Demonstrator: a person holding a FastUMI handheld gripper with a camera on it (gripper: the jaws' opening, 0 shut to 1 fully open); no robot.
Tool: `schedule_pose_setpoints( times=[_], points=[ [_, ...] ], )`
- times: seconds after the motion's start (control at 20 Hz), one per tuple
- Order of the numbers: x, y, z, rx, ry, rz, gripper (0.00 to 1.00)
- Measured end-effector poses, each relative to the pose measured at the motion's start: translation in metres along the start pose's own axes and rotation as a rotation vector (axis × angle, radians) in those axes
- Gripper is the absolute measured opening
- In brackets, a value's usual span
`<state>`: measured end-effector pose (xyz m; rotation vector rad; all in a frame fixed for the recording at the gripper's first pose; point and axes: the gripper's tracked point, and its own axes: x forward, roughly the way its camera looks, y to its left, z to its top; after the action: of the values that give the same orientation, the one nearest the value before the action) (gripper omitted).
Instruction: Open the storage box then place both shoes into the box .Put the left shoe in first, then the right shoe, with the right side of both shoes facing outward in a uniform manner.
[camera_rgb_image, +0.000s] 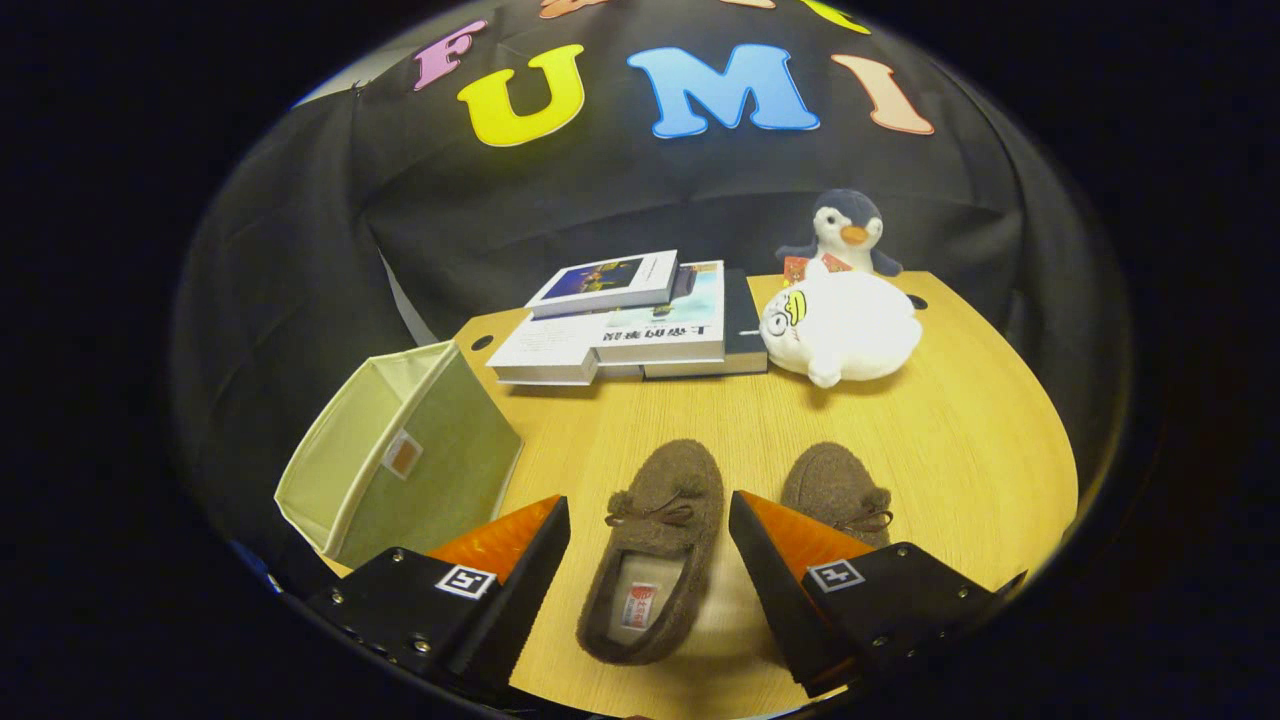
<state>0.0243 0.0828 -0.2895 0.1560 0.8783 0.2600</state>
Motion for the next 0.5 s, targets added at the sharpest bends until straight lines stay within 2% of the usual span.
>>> schedule_pose_setpoints(
  times=[0.5],
  points=[
    [0.031, -0.023, -0.049, -0.014, 0.120, -0.052, 0.96]
  ],
)
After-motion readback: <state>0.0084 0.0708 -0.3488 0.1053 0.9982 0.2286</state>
